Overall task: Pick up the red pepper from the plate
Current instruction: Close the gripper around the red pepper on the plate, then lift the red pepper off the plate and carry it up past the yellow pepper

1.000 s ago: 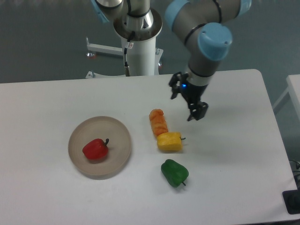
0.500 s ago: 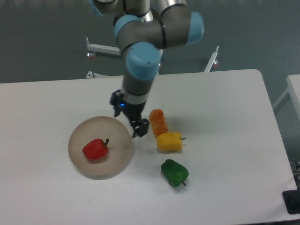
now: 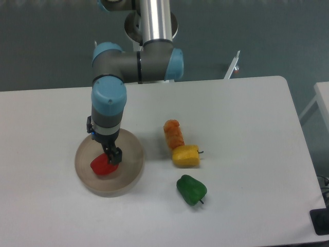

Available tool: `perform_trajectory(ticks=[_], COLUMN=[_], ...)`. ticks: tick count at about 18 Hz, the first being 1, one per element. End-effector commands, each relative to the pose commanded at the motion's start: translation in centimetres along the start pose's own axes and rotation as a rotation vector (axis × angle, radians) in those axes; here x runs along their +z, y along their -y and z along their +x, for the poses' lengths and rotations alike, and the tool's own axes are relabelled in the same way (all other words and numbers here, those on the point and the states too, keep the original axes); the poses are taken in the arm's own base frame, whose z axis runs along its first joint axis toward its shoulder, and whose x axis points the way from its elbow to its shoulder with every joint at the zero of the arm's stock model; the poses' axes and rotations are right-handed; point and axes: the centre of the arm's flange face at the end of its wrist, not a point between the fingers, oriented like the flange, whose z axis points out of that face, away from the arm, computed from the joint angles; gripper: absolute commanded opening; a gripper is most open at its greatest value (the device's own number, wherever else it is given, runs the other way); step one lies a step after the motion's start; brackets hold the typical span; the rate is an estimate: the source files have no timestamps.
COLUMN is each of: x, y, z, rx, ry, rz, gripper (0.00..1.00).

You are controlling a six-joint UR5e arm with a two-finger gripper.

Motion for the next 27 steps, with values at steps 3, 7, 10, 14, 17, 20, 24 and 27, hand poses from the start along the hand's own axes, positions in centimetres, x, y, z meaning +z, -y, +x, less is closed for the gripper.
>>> perform_trajectory(ticks=[3, 7, 10, 14, 17, 20, 24, 27], x=[0.4, 1.0, 2.7, 4.6, 4.2, 3.1, -1.9, -6.4], y=[0.1, 0.0, -0.1, 0.3, 0.3, 0.5, -0.5, -4.2], z=[-0.3, -1.2, -1.7, -1.9, -1.8, -1.7, -1.9, -3.4], rx=[0.002, 0.005, 0.005, 0.011, 0.009, 0.012, 0.0, -0.059], ry=[0.0, 0.03, 0.041, 0.031, 0.036, 0.049, 0.104, 0.129], rz=[0.0, -0.032, -0.045, -0.065, -0.064, -0.054, -0.022, 0.002], gripper=[1.0, 1.0, 1.0, 1.0, 0.57, 0.26, 0.26, 0.26])
